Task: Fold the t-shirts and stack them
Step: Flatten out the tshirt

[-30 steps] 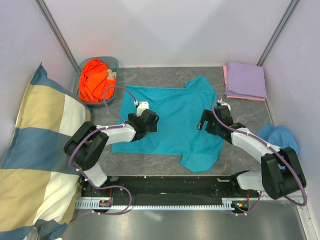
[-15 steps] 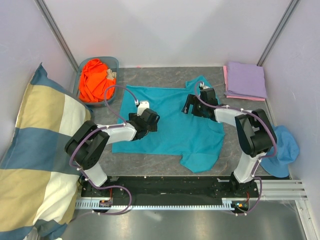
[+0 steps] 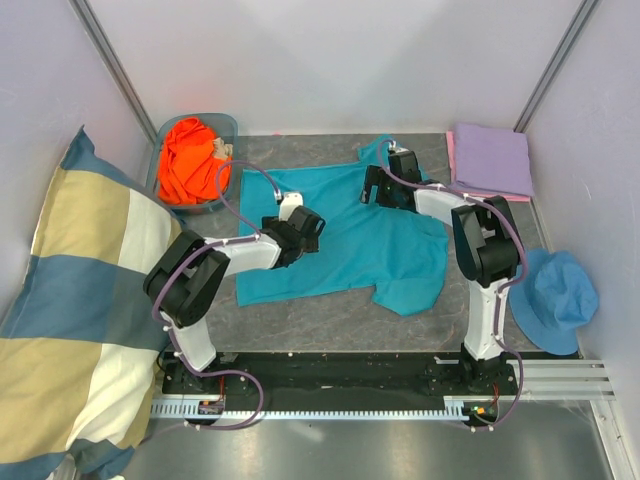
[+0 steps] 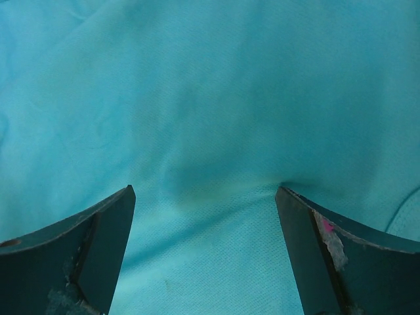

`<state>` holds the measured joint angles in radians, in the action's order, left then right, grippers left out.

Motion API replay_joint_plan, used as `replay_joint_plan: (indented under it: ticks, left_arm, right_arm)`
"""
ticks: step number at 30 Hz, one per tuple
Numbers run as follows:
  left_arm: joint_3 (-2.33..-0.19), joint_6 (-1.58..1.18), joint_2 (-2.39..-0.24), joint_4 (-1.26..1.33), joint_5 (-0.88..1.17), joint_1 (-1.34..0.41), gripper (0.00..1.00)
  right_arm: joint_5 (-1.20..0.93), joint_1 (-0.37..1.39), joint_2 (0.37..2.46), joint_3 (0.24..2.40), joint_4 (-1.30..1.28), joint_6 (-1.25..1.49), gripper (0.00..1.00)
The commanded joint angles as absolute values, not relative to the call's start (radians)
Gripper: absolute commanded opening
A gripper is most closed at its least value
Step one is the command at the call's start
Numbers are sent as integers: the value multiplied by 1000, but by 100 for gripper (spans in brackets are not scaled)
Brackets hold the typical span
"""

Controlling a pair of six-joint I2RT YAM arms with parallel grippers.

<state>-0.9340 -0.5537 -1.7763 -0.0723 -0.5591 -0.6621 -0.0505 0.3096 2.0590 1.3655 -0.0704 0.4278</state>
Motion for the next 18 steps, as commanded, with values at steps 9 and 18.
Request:
replay_joint_plan:
  ticks: [9,18]
  left_arm:
    - [-1039,-522,-1841,-104,-612,-581,100]
    - [-965,-541,-1652,-101,-601,-600,100]
  right_arm:
    - [18,236,1967,1415,-164,339,98]
    - [77,264,1418,1063,-224,451,98]
